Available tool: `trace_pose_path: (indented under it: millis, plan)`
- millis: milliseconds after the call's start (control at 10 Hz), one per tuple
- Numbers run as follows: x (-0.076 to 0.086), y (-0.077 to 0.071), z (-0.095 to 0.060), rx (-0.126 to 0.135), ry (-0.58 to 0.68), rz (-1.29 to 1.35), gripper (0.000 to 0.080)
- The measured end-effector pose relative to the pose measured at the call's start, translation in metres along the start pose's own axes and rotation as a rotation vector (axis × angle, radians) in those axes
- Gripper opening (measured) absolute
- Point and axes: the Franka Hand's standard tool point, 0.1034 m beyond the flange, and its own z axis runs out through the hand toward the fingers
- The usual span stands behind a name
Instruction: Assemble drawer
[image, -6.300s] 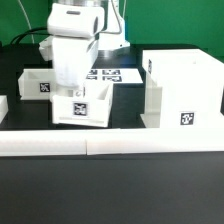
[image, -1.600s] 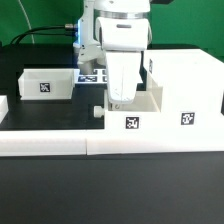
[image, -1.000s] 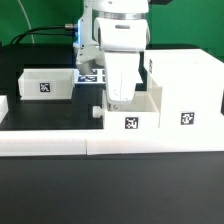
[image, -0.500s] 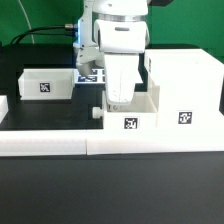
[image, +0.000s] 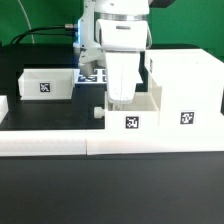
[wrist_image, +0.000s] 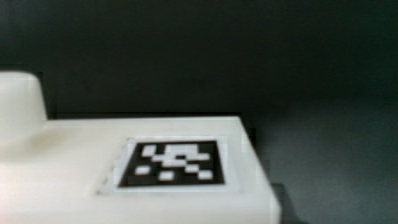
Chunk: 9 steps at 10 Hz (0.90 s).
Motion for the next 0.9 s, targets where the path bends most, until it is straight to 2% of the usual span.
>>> trace_pose_path:
  millis: [900]
  plan:
    - [-0.0009,-0.0013,0.0006,0.004,-0.010,-0.022,0.0042]
